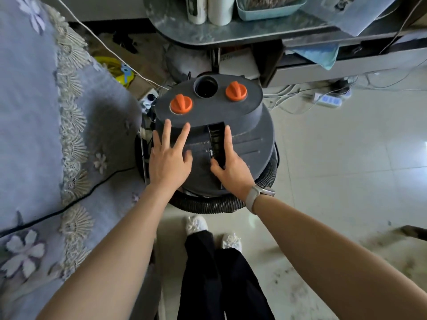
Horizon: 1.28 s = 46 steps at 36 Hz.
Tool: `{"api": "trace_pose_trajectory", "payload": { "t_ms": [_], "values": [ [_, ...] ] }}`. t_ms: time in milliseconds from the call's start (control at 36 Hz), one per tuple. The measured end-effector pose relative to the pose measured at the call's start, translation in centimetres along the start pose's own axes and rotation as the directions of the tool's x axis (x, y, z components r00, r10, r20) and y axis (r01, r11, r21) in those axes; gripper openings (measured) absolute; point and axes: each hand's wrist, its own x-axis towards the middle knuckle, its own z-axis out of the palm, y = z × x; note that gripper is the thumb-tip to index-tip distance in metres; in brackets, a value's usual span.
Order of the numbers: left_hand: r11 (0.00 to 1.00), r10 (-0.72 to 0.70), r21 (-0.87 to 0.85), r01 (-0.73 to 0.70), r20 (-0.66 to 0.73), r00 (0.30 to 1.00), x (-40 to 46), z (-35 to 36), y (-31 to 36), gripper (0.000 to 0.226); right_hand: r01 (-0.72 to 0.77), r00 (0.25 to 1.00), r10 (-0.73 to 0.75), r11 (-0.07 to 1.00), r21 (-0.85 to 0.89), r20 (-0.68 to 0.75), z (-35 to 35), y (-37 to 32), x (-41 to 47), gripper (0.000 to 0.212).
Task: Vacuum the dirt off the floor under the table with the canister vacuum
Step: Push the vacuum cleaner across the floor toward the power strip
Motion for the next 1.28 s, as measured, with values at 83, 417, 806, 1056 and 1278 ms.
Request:
{"api": "trace_pose_trajectory", "payload": {
  "t_ms": [83,417,806,1056,1278],
  "values": [
    [1.000,0.001,-0.007,-0.001,-0.013,1.000,0.7,-0.5,-0.1,0.062,0.004,1.000,-0.004,1.000,-0.025,0.006,-0.3,-0.2,0.9,0.088],
    [1.000,-0.015,-0.028,0.010,-0.181,0.983,2.1,-1.0,3.0,0.042,-0.006,0.996,0.003,0.999,-0.041,-0.086,-5.2,0.9,0.6,0.061],
    [0.975,0.155,0.165,-0.148,-0.029,0.987,9.5,3.1,14.0,0.051,-0.498,0.866,0.500,0.866,-0.049,0.024,-11.1,14.1,6.2,0.052],
    [0.958,0.087,0.282,-0.053,-0.109,0.990,9.9,4.8,14.4,0.050,-0.491,0.810,0.495,0.866,-0.098,0.315,-9.7,16.8,9.1,0.022],
    [0.952,0.074,0.305,-0.035,-0.117,0.990,9.9,4.9,14.5,0.048,-0.500,0.827,0.463,0.865,0.039,0.320,-11.3,17.7,8.7,0.016]
  ]
}}
